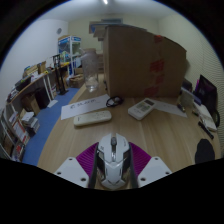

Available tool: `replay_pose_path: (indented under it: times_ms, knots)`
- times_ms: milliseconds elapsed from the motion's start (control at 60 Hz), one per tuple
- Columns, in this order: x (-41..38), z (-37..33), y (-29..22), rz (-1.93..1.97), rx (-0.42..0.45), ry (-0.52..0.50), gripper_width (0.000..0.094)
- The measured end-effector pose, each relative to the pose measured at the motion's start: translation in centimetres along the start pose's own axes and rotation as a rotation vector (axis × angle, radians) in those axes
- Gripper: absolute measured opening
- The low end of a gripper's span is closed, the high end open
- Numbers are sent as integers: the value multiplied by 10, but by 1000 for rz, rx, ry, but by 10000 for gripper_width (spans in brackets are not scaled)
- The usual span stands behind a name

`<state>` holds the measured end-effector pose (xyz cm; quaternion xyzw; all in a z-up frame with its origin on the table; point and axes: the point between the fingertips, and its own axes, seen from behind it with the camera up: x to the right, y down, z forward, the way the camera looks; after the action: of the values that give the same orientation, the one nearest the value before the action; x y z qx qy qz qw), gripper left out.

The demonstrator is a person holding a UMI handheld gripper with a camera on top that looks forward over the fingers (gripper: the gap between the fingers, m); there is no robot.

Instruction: Arrange mouse

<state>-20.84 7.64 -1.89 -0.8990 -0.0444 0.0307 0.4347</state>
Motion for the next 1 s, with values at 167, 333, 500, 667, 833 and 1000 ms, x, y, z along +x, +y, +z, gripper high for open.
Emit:
replay_pose_path:
  times_ms: [167, 333, 500, 667, 833, 1000]
  knots:
    - [1, -4, 1, 38, -96, -15, 412]
    - [22, -49, -52, 19, 0, -33, 417]
    - [113, -123, -138, -38, 213, 28, 416]
    - [242, -149, -123, -40, 250, 60, 411]
    - [328, -126, -24, 7, 103, 65, 413]
    - [332, -94, 55, 23, -10, 5, 420]
